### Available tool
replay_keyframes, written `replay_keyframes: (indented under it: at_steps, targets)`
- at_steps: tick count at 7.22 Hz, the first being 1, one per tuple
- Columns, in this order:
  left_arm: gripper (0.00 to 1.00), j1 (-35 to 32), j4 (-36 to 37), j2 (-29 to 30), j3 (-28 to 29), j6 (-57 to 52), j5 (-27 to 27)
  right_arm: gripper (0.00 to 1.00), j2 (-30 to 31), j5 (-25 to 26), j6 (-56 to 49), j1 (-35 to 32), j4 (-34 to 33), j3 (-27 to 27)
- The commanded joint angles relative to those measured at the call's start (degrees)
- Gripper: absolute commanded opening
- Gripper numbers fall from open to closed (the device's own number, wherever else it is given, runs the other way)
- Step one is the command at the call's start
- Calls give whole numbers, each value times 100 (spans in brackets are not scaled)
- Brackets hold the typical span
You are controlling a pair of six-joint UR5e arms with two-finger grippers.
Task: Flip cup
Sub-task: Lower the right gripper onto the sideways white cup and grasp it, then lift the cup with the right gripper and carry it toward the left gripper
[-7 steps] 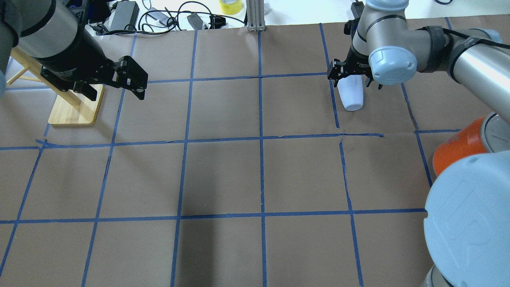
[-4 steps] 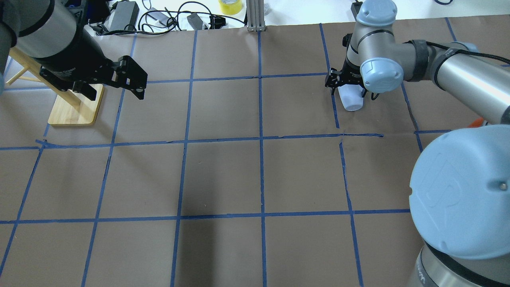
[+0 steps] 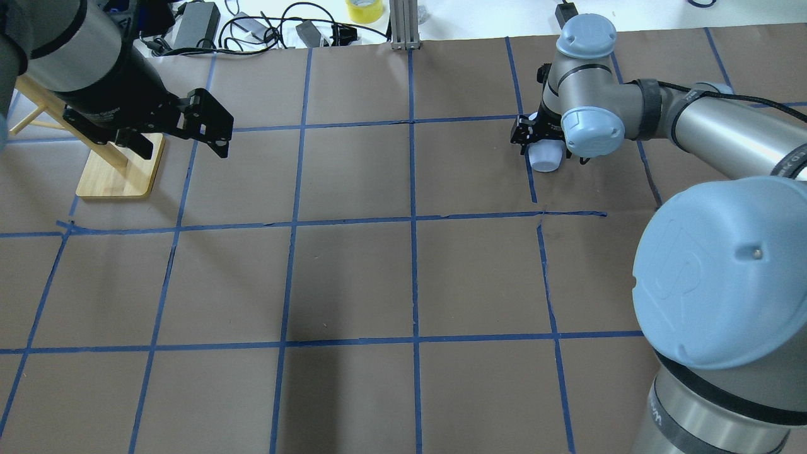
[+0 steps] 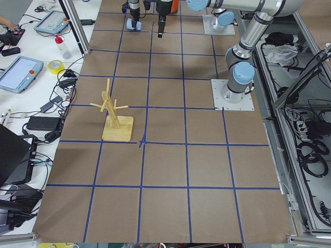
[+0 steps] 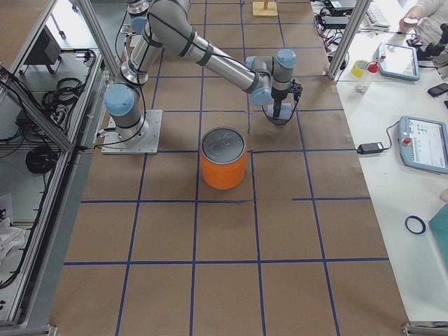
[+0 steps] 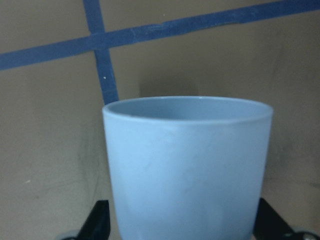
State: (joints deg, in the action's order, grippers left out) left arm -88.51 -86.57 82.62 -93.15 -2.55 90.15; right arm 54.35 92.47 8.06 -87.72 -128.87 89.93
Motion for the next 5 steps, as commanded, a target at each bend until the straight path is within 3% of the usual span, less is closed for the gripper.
replay_keyframes:
  at_steps: [1, 2, 3, 5]
  targets:
    - [100, 0, 0, 0, -1, 0, 2, 100, -55, 8, 20, 0, -303, -28]
    - [100, 0, 0, 0, -1, -9, 2, 100, -134, 8, 38, 0, -549, -37]
    - [100, 0, 0, 0, -1, 0, 2, 84, -161, -1, 90, 0, -734, -72]
    - [100, -9, 0, 0, -1, -9, 2, 36, -161, -18, 91, 0, -938, -81]
